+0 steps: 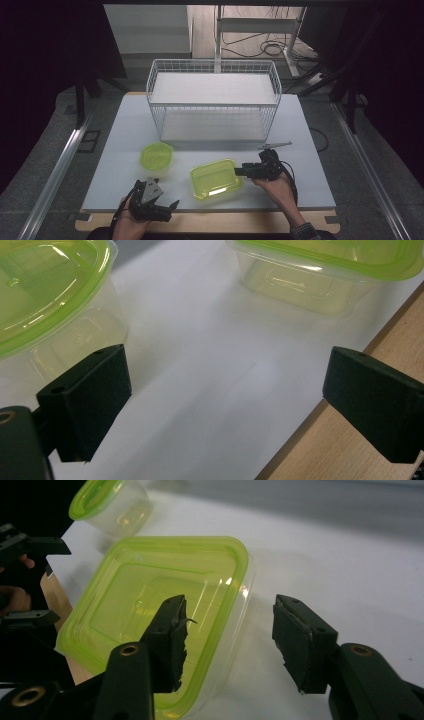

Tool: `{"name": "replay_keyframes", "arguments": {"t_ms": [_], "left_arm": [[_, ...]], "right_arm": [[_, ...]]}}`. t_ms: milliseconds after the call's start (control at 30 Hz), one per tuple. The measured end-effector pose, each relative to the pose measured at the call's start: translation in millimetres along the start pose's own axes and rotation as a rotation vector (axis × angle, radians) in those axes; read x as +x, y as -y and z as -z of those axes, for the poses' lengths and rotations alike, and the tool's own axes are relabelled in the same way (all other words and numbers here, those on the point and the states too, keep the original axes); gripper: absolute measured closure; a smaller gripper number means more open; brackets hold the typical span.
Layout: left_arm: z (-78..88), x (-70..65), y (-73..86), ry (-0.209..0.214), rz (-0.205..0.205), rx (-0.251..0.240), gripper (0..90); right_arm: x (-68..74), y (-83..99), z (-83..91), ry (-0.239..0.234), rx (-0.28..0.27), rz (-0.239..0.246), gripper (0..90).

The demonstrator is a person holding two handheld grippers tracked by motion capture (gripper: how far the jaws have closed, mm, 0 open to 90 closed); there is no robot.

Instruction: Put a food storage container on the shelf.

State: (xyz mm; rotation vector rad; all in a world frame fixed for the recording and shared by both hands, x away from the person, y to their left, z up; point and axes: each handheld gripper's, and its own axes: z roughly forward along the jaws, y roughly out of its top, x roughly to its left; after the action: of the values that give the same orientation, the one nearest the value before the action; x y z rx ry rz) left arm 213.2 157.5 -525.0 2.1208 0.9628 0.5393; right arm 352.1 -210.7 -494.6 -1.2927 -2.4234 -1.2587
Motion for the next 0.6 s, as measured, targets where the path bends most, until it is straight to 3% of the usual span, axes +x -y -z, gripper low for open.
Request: {"name": "replay_keyframes", "arguments": {"t_ms": [233, 500, 600], "left_arm": [[-1.5, -1.9, -0.3, -0.002, -0.018, 0.014, 5.4], [-1.8, -3.5, -0.7, -0.005, -0.034, 0.019, 5.4], [-1.3, -3.5, -0.9, -0.007, -0.036, 0.016, 5.5]], "right_arm": [[-11.9, -1.9, -8.2, -0.093, 0.02, -0.102, 56.2], [-14.9, -3.6, -17.1, -0.137, 0.062, -0.16, 72.0], [-17.3, -4.9, -16.7, -0.167, 0.069, -0.218, 77.1]]}}
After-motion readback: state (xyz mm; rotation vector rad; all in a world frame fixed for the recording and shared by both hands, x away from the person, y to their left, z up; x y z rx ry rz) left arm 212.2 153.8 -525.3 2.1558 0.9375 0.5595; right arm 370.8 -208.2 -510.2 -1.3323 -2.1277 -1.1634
